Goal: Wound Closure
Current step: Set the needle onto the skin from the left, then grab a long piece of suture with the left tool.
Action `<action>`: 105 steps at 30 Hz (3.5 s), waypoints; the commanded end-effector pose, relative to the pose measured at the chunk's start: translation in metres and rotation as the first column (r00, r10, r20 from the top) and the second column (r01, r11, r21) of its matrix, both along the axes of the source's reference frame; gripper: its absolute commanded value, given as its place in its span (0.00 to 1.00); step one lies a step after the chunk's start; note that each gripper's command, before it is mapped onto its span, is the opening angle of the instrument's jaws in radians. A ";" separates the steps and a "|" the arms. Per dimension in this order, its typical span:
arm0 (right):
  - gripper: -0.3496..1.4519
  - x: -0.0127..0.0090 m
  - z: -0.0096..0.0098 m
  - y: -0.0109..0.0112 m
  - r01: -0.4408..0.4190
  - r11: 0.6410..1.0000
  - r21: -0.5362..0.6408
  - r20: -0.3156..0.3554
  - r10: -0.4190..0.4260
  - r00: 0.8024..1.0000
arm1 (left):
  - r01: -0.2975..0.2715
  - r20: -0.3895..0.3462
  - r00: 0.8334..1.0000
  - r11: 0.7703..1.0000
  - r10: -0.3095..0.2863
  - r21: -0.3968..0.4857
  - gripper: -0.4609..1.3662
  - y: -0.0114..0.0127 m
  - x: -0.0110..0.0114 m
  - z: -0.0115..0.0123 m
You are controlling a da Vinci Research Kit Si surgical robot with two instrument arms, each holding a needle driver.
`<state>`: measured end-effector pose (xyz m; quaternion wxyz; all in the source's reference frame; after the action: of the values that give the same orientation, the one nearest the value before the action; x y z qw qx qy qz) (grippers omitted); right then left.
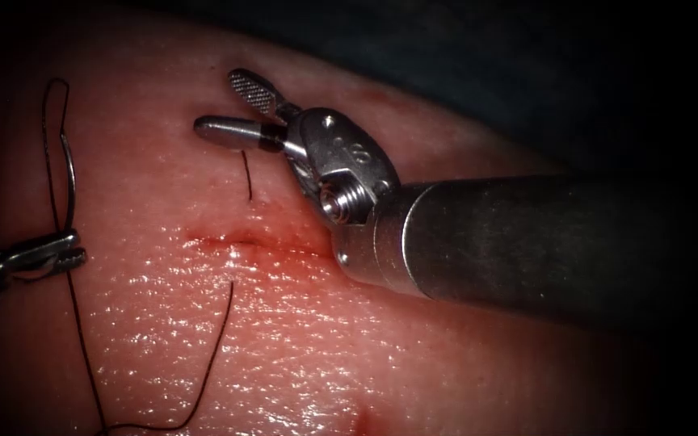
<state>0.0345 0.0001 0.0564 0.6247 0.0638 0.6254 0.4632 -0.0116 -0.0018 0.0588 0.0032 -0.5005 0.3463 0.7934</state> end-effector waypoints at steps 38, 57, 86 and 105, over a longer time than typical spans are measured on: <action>0.99 -0.0040 -0.0017 -0.0022 0.195 0.976 -0.095 0.105 -0.185 0.977 | 0.024 -0.037 0.999 1.000 -0.023 0.020 0.06 0.0020 0.0008 -0.0012; 0.99 -0.0045 -0.0019 -0.0073 0.285 0.954 -0.093 0.127 -0.273 0.954 | 0.034 -0.070 0.997 0.999 -0.032 0.022 0.06 0.0050 -0.0018 0.0001; 0.97 -0.0045 -0.0016 -0.0095 0.313 0.945 -0.094 0.148 -0.298 0.943 | 0.129 -0.141 0.985 0.959 -0.096 0.251 0.72 0.0106 -0.0048 0.0056; 0.97 -0.0045 -0.0015 -0.0097 0.315 0.944 -0.094 0.150 -0.300 0.942 | 0.067 -0.175 0.984 0.862 0.025 0.503 0.68 0.0098 -0.0032 0.0033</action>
<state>0.0300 -0.0096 0.0549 0.7328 0.0913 0.5898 0.3268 -0.0148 0.0079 0.0621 0.1141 -0.4051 0.1323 0.8974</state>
